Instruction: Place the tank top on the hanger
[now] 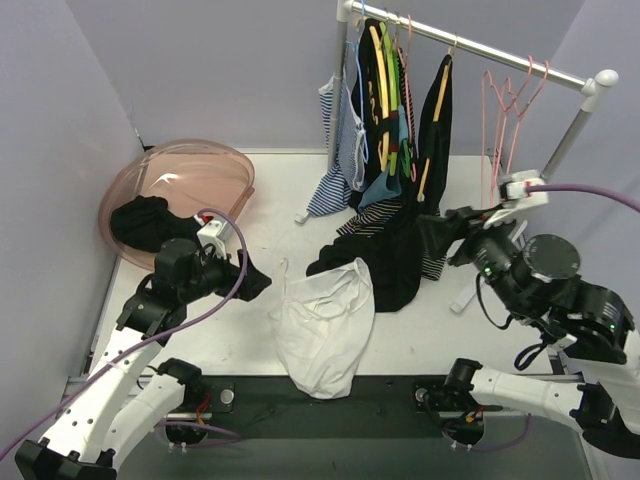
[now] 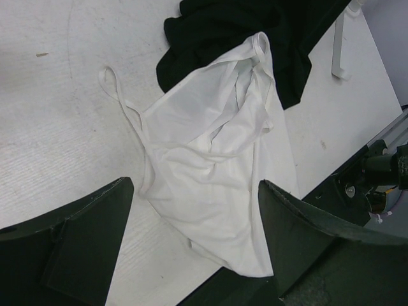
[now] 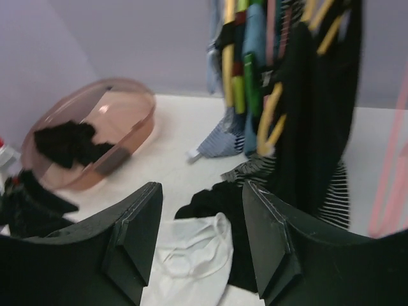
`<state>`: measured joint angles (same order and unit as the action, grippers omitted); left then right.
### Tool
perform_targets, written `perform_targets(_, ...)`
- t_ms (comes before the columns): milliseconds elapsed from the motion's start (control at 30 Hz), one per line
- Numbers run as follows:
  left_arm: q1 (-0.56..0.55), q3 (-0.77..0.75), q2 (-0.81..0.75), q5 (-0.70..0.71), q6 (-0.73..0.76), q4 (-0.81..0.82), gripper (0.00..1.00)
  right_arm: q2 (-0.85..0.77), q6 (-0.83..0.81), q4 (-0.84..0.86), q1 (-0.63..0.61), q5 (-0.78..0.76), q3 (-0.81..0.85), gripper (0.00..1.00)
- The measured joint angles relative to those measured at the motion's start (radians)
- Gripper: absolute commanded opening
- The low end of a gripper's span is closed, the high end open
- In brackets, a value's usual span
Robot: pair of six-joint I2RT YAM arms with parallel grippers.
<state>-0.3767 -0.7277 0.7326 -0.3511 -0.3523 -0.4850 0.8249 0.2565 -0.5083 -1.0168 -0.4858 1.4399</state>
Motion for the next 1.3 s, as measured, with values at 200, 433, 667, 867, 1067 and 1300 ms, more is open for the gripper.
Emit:
perform_targets(200,0.0,0.042,-0.049,-0.018,-0.032,-0.005,0.9,0.019,-0.024,-0.039,0.138,-0.145,0.122,0.51)
perform_targets(433,0.0,0.058,-0.073,-0.026,-0.037,-0.005,0.9,0.194,0.029,-0.137,0.663,0.113,0.325,0.49)
perform_targets(667,0.0,0.065,-0.081,-0.029,-0.03,-0.005,0.9,0.352,0.091,-0.211,0.922,0.414,0.387,0.48)
perform_targets(867,0.001,0.082,-0.09,-0.037,-0.028,-0.005,0.9,0.398,0.103,-0.241,0.958,0.497,0.387,0.47)
perform_targets(1067,0.001,0.092,-0.103,-0.048,-0.028,-0.006,0.9,0.407,0.1,-0.252,0.964,0.501,0.399,0.47)
perform_targets(1300,0.001,0.092,-0.108,-0.05,-0.028,-0.006,0.9,0.416,0.08,-0.254,0.964,0.484,0.402,0.46)
